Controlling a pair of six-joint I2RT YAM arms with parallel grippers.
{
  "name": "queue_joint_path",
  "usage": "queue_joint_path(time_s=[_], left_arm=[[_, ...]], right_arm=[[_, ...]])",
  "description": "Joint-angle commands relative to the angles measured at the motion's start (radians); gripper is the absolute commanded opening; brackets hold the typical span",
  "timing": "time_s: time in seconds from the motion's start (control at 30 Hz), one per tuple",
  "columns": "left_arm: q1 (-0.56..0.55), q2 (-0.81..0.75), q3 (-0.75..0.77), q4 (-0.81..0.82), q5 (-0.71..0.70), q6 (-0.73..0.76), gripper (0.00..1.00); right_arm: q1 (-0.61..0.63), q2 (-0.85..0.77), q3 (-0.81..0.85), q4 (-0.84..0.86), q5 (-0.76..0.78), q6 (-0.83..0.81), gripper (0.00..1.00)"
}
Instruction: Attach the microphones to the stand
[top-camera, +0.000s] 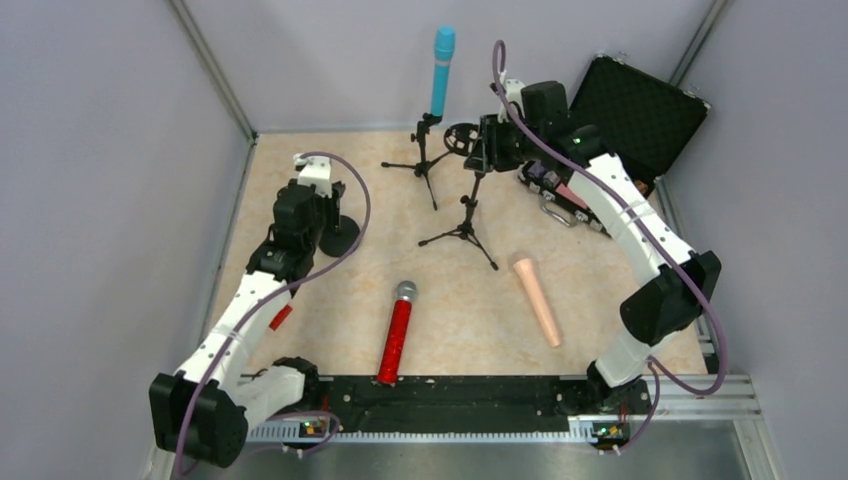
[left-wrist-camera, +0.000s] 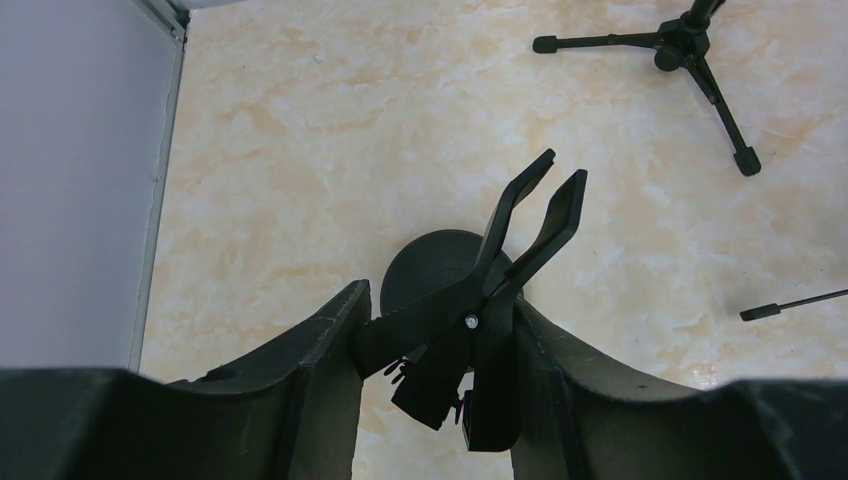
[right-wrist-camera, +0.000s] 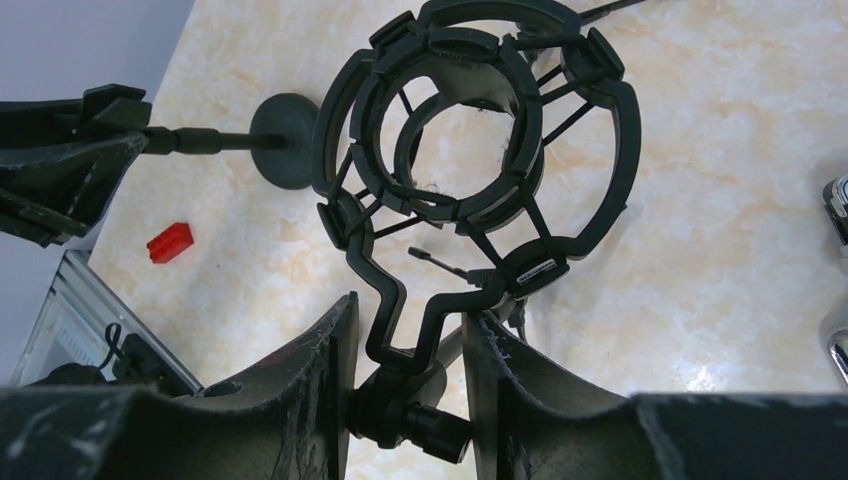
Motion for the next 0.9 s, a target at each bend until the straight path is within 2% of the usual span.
queue_joint_path(time_s=[0.0,0.13,0.27,0.37,0.5,0.87], left_arm=[[0.011,0.026,0.066,0.004,0.023,-0.050,0.22],[0.014,0.054,0.085,-0.006,0.025,-0.054,0.47],[0.020,0.065,0.102,-0.014,0.019,-0.054,0.78],[0.024,0.062,0.107,-0.011,0.009,-0.055,0.91],[0.027,0.055,0.114,-0.008,0.010,-0.055,0.99],[0.028,-0.011,0.155,-0.045,0.025,-0.044,0.99]], right_arm=[[0.038,-0.062,0.102,-0.009,0.006,0.008,0.00],[0.060,-0.062,0.109,-0.035,0.025,0.003,0.00],[0.081,-0.062,0.099,-0.053,0.054,-0.002,0.00],[0.094,-0.060,0.079,-0.053,0.070,-0.008,0.00],[0.105,-0.050,0.052,-0.053,0.098,-0.020,0.00],[0.121,-0.036,-0.107,0.026,0.171,0.000,0.00]])
